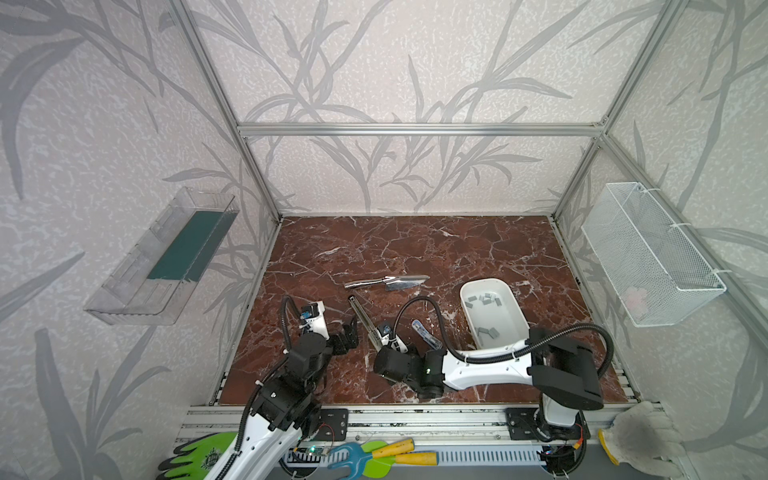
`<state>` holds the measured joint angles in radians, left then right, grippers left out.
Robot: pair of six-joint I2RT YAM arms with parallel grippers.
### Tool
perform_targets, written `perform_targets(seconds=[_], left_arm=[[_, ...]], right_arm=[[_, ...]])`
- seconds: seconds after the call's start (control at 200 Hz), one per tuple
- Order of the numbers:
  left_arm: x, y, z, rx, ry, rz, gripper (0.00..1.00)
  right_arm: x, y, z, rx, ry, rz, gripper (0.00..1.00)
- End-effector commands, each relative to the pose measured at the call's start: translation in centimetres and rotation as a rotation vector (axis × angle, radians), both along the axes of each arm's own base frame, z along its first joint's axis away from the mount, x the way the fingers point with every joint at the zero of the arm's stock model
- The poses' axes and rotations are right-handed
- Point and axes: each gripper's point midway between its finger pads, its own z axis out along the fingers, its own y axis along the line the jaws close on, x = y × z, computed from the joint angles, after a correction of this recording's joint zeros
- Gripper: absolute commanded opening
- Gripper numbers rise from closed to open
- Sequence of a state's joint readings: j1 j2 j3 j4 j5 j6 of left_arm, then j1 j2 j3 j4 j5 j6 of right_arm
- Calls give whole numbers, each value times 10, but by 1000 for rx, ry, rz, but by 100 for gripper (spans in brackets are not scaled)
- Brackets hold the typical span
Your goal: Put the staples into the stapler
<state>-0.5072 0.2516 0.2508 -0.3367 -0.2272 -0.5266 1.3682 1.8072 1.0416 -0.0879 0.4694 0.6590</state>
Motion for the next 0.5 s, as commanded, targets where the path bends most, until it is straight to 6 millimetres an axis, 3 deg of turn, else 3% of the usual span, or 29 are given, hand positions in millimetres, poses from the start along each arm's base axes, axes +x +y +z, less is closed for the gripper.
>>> perform_targets(seconds=[0.0,0.495], left_arm=[[1,5,-4,3,0,29,99],[1,5,-4,2,0,28,99]], right_arm=[[-3,-5,-3,-11,4,-1,6],[-14,-21,-15,-35,48,13,6]])
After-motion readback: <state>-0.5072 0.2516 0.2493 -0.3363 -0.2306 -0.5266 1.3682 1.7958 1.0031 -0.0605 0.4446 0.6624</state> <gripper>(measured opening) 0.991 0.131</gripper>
